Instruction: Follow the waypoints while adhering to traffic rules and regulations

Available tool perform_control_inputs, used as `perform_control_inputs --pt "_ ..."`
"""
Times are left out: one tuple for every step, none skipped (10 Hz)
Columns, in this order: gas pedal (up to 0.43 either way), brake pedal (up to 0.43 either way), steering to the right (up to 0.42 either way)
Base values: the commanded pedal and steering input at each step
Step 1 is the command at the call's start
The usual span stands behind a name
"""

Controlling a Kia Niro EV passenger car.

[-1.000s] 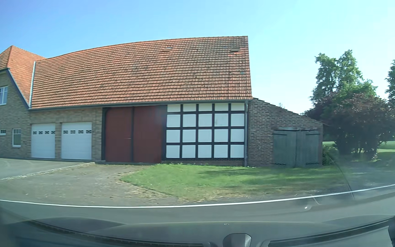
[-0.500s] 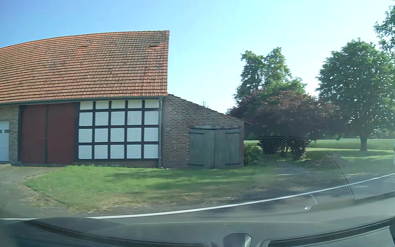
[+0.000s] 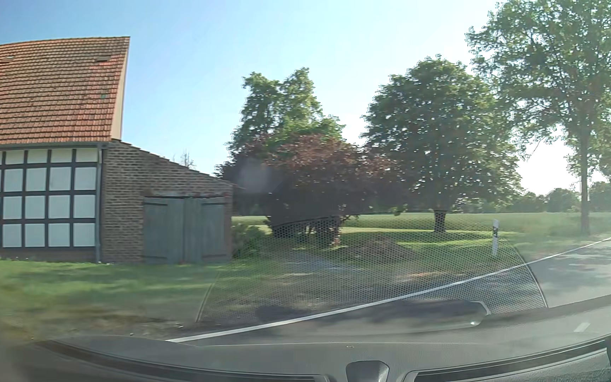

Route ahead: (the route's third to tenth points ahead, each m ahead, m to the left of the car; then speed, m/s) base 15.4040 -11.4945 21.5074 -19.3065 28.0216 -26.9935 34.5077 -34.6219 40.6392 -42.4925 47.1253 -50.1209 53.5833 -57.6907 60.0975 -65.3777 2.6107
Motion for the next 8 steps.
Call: perform_control_inputs --pt "0.15 0.006 0.976" --pt "0.15 0.006 0.967" --pt "0.15 0.006 0.952" --pt "0.15 0.006 0.932" --pt "0.15 0.006 0.889" --pt "0.15 0.006 0.814" --pt "0.157 0.006 0.748" --pt "0.169 0.006 0.67"
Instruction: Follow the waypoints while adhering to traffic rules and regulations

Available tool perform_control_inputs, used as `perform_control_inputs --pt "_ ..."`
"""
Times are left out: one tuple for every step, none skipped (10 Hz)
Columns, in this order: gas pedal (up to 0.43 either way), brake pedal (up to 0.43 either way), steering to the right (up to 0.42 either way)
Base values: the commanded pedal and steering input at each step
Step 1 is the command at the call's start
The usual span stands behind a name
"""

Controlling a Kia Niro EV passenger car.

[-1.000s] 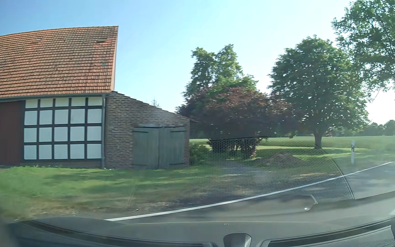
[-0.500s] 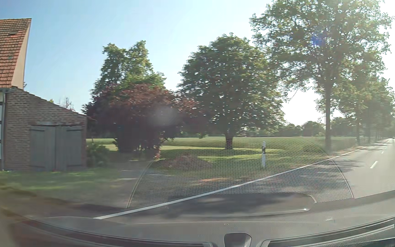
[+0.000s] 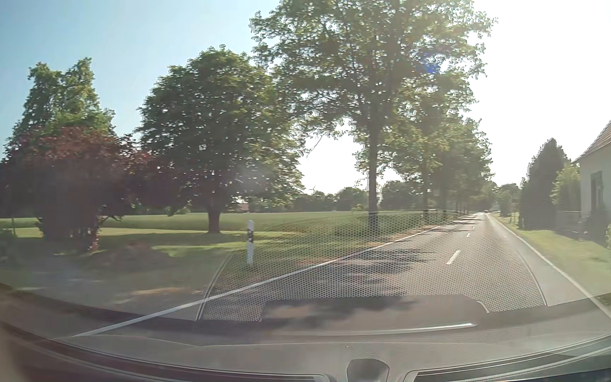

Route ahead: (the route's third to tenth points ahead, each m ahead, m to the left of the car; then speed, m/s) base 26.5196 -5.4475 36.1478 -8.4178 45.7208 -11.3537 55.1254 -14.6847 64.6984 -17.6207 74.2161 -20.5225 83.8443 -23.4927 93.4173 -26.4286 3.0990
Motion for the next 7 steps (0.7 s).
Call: perform_control_inputs --pt "0.169 0.006 0.612" --pt "0.177 0.006 0.563" --pt "0.189 0.006 0.522" --pt "0.197 0.006 0.483" --pt "0.197 0.006 0.441" --pt "0.197 0.006 0.381" --pt "0.197 0.006 0.28"
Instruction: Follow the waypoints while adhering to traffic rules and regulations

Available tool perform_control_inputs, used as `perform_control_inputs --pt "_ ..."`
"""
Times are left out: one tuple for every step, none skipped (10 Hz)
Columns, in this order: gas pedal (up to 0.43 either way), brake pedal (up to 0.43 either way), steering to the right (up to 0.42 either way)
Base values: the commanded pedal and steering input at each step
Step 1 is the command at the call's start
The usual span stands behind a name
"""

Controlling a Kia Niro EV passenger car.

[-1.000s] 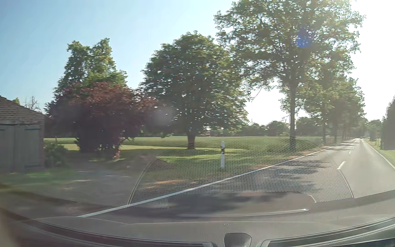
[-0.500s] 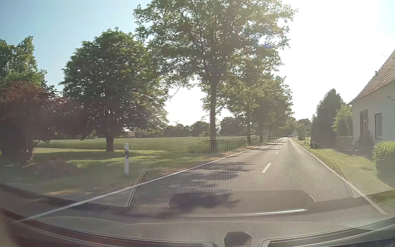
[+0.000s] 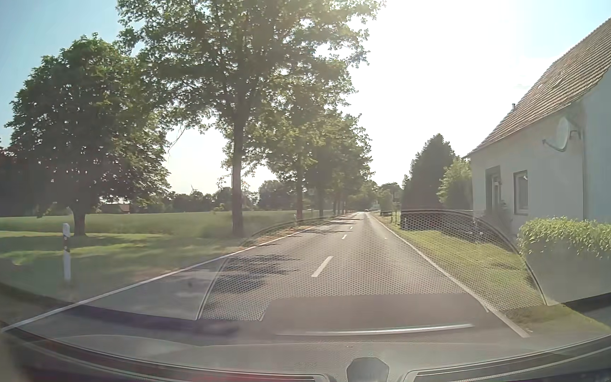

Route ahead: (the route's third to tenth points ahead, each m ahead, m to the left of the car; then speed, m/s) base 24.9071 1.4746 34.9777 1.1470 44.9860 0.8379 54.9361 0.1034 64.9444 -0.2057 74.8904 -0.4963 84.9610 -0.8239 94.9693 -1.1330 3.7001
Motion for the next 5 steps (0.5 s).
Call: perform_control_inputs --pt "0.197 0.006 0.171" --pt "0.197 0.006 0.112" --pt "0.197 0.006 0.065" --pt "0.22 0.006 0.033" --pt "0.228 0.006 0.024"
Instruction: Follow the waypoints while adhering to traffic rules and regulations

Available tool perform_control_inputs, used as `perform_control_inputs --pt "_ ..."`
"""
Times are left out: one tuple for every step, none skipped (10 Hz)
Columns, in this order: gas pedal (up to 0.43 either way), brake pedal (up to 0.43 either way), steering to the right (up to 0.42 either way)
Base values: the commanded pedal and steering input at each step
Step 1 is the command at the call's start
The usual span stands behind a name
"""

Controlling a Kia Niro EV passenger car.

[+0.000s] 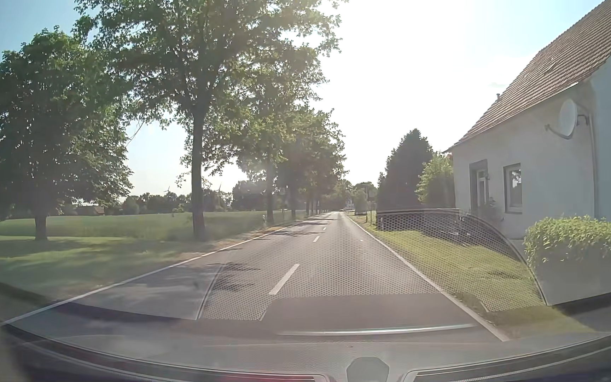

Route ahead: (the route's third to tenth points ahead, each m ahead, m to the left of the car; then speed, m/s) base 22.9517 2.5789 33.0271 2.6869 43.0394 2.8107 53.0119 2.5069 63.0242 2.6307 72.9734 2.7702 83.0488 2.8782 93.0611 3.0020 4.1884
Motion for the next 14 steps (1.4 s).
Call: perform_control_inputs --pt "0.228 0.006 0.016" --pt "0.248 0.006 0.012" --pt "0.248 0.006 0.021" --pt "0.248 0.006 0.024" --pt "0.248 0.006 0.023" --pt "0.248 0.006 0.029" --pt "0.248 0.006 0.038" --pt "0.248 0.006 0.039" --pt "0.248 0.006 0.037" --pt "0.248 0.006 0.03" --pt "0.248 0.006 0.024" --pt "0.248 0.006 0.011" --pt "0.248 0.006 0.006" --pt "0.248 0.006 0.005"
